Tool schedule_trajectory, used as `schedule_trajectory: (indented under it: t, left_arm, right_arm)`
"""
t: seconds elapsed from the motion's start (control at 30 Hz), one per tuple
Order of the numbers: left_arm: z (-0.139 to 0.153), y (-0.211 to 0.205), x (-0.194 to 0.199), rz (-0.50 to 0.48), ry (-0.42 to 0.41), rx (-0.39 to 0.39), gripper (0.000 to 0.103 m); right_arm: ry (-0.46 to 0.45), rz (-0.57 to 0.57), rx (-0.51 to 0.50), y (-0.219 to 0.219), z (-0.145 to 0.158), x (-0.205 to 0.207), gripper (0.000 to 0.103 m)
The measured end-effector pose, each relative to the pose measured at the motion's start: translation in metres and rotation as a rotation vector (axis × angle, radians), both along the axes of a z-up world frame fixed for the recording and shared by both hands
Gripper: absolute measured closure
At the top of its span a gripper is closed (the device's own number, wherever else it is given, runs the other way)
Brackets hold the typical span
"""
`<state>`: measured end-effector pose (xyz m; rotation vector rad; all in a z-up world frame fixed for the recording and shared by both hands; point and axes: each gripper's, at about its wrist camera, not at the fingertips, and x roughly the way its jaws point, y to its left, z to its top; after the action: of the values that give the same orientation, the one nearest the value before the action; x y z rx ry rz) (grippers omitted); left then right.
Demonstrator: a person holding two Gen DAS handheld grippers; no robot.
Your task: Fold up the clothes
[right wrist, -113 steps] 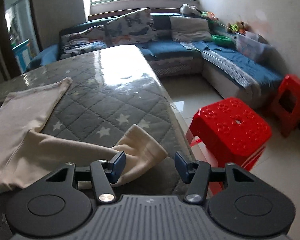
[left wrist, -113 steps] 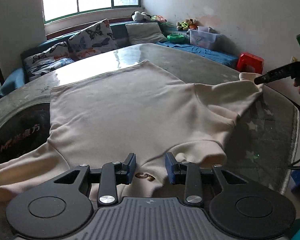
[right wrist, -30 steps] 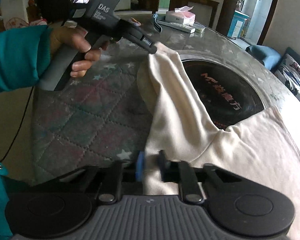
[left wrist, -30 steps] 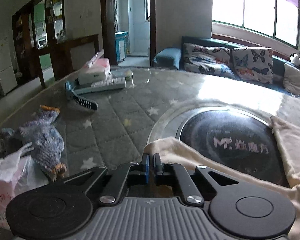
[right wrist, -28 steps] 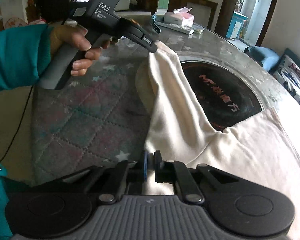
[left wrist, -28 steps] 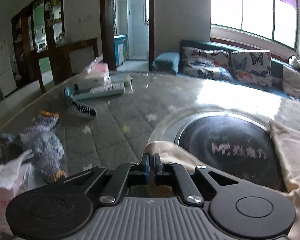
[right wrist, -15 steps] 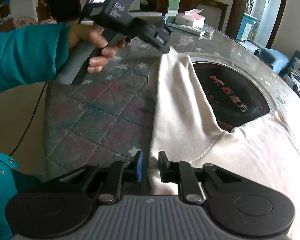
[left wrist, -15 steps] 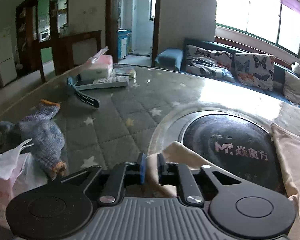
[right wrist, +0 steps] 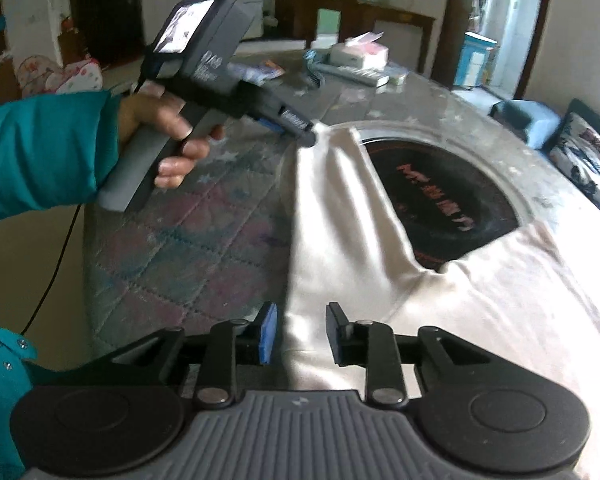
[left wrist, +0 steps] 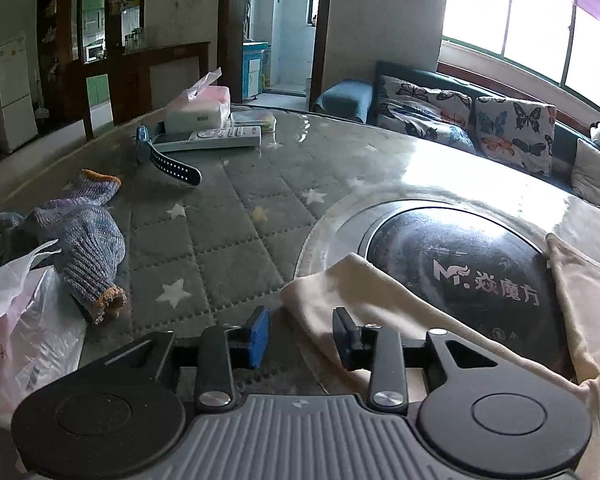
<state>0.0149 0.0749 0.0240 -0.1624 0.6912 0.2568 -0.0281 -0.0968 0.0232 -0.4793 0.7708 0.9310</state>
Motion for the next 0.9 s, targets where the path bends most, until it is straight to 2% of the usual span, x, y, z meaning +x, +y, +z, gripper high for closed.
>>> schedule_trajectory:
  t: [0.1, 0.2, 0.47, 0.63, 0.77, 0.9]
  left_arm:
    - [0.0, -0.001, 0.002, -0.012, -0.008, 0.0, 0.093]
    - [0.005, -0.004, 0.0, -0.036, -0.034, -0.006, 0.097]
    - [0.057, -0.051, -0.017, -0.2, -0.176, -0.056, 0.098]
    - [0.091, -0.103, -0.034, -0.361, -0.257, -0.089, 0.098]
    - [0.107, -0.149, -0.047, -0.51, -0.284, -0.127, 0.098]
    - [0.108, -0.191, -0.055, -0.635, -0.281, -0.168, 0.098]
  right_arm:
    - [-0.011, -0.06, 0.017, -0.01, 0.005, 0.005, 0.076]
    - [-0.015, -0.129, 0.037, -0.024, 0.009, 0.009, 0.076]
    - [-0.018, -0.33, 0.119, -0.076, 0.019, 0.012, 0.076]
    - [-0.019, -0.468, 0.181, -0.115, 0.021, 0.01, 0.074]
    - [0.01, -0.587, 0.231, -0.149, 0.015, 0.01, 0.074]
    - [0.013, -0.689, 0.268, -0.179, 0.01, 0.005, 0.074]
